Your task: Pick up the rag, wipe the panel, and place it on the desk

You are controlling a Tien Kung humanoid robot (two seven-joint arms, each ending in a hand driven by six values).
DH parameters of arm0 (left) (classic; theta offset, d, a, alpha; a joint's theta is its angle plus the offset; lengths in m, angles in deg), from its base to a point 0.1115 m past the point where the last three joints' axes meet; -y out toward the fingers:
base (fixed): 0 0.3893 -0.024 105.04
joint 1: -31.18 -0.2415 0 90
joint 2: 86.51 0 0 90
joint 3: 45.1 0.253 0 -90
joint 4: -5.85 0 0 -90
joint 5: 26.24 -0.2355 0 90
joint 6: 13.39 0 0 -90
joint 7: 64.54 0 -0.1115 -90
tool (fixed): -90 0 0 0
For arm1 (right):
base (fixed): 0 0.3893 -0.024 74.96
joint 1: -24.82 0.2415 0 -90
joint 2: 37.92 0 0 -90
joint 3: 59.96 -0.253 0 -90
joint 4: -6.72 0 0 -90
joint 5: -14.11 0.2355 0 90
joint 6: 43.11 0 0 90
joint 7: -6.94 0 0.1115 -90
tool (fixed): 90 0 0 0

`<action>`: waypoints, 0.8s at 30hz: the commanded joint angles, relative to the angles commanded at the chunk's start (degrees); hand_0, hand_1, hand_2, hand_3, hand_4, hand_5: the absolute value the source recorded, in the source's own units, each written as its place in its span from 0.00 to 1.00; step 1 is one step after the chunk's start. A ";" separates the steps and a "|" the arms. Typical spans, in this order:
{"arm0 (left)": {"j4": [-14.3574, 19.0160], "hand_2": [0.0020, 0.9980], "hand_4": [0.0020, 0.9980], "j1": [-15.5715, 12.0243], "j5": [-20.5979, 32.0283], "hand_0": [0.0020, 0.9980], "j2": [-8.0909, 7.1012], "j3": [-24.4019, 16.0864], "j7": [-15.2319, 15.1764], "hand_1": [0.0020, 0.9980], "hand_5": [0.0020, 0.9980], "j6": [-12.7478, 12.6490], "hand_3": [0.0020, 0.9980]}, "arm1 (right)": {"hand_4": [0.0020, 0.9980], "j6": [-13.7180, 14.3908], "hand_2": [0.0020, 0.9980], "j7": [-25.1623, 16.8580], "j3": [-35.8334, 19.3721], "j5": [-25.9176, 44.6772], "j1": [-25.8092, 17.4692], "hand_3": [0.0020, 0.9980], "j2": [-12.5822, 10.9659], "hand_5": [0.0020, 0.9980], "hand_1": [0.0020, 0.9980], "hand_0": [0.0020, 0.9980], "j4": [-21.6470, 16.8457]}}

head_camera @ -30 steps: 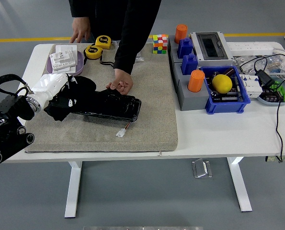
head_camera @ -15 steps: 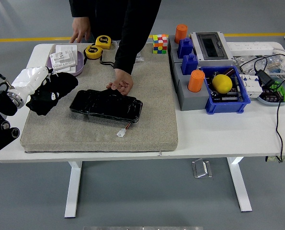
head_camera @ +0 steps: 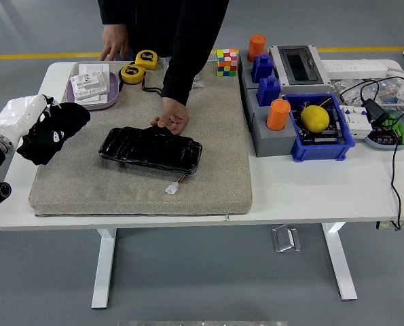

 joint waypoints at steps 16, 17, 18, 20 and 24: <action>-1.29 0.34 0.72 -3.75 0.60 0.26 1.76 -1.76 -1.03 0.23 0.02 -0.39 0.55 | 1.00 0.25 0.73 0.00 -1.15 0.29 -0.05 0.68 0.27 0.53 0.72 0.79 0.00; -1.45 0.34 0.72 -3.93 0.65 0.26 1.82 -1.76 -1.13 0.23 0.02 -0.40 0.55 | 1.00 0.28 0.73 -0.04 -1.18 0.37 -0.06 0.68 0.28 0.53 0.72 0.79 0.00; -1.58 0.34 0.72 -4.05 0.78 0.26 1.85 -1.71 -1.15 0.23 0.02 -0.38 0.55 | 1.00 0.30 0.73 -0.04 -1.30 0.32 -0.06 0.68 0.30 0.53 0.72 0.79 0.00; -1.86 0.36 0.73 -4.34 0.83 0.26 1.94 -1.61 -1.11 0.28 0.04 -0.29 0.55 | 1.00 0.30 0.73 -0.05 -1.52 0.31 -0.10 0.68 0.33 0.53 0.72 0.79 0.00; -2.03 0.36 0.73 -4.75 1.08 0.26 2.08 -1.60 -1.32 0.28 0.04 -0.06 0.55 | 1.00 0.33 0.73 0.24 -2.78 -0.73 -0.21 0.68 0.35 0.53 0.72 0.79 0.00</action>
